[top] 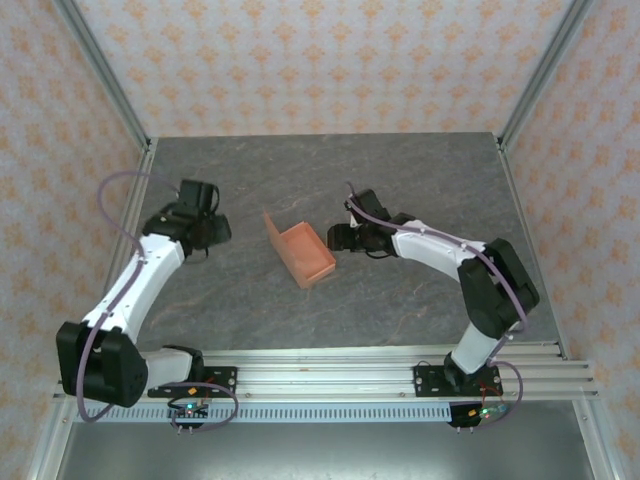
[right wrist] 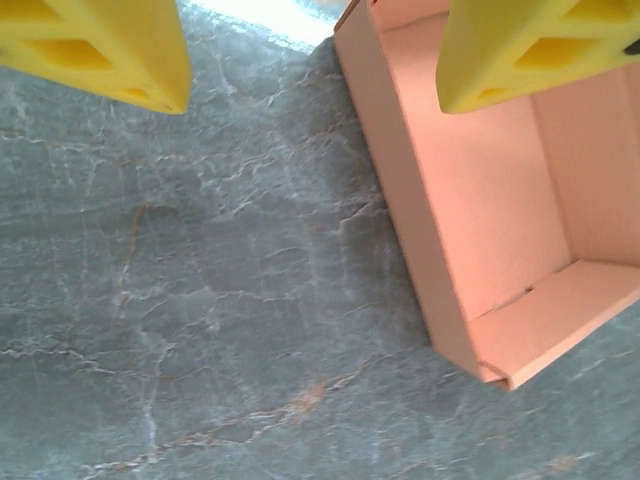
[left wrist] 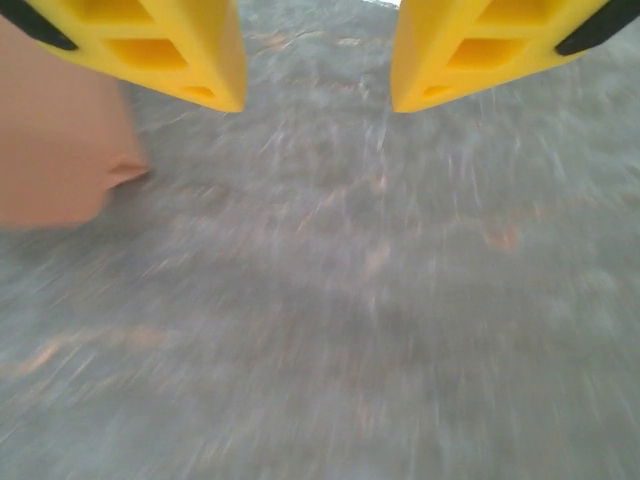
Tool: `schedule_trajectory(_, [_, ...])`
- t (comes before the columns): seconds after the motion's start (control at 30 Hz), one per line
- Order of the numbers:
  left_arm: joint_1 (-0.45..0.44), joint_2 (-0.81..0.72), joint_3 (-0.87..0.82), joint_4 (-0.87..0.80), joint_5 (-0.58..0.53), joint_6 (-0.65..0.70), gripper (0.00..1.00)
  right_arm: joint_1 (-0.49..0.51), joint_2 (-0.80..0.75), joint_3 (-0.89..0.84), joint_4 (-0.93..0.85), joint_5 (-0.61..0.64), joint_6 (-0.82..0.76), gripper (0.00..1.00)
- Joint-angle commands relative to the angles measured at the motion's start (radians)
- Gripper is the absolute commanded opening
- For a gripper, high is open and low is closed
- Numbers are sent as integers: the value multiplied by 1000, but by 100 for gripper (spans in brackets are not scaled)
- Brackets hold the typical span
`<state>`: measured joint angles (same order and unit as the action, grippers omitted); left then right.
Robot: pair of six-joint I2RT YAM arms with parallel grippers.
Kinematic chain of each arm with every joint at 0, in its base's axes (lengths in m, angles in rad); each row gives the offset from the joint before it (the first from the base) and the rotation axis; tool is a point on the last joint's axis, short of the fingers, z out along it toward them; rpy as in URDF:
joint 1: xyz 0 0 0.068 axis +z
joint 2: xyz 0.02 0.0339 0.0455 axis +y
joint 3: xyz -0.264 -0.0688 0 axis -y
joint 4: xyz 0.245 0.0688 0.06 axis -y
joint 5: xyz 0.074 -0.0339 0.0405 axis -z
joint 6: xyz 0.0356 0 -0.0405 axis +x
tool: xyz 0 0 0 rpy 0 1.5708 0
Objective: Fold the paper box
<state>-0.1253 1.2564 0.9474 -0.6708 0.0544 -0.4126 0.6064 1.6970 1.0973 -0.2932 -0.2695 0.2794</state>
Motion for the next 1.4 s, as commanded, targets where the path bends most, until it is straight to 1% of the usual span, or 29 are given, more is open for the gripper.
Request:
schedule_trajectory(0.0, [-44, 25, -137, 223, 66, -157, 39, -3, 42, 64, -128, 148, -57, 63])
schedule_trajectory(0.07, [-93, 75, -197, 328, 103, -205, 37, 0, 58, 83, -160, 183, -69, 63])
schedule_trajectory(0.17, [-157, 168, -226, 448, 136, -265, 34, 13, 69, 82, -165, 176, -74, 61])
schedule_trajectory(0.23, [-185, 221, -230, 507, 162, -294, 32, 27, 72, 80, -176, 184, -75, 61])
schedule_trajectory(0.4, [-209, 311, -209, 589, 190, -321, 30, 28, 74, 69, -184, 169, -74, 57])
schedule_trajectory(0.57, [-216, 423, -134, 633, 238, -322, 29, 20, 56, 42, -181, 172, -69, 54])
schedule_trajectory(0.77, [-251, 547, 21, 608, 266, -306, 28, -8, -4, -39, -155, 150, -46, 48])
schedule_trajectory(0.87, [-265, 613, 111, 588, 276, -300, 28, -9, -27, -77, -144, 153, -36, 47])
schedule_trajectory(1.03, [-271, 734, 296, 520, 288, -269, 28, -10, -73, -136, -116, 170, -23, 44])
schedule_trajectory(1.2, [-263, 785, 460, 404, 217, -189, 29, -12, -143, -141, -164, 275, -58, 45])
schedule_trajectory(1.23, [-256, 783, 479, 385, 192, -177, 29, -19, -163, -142, -165, 277, -70, 46])
schedule_trajectory(1.27, [-249, 777, 486, 378, 175, -167, 30, -24, -178, -142, -161, 265, -81, 47])
schedule_trajectory(1.37, [-216, 732, 455, 385, 127, -157, 31, -60, -220, -161, -90, 149, -134, 51])
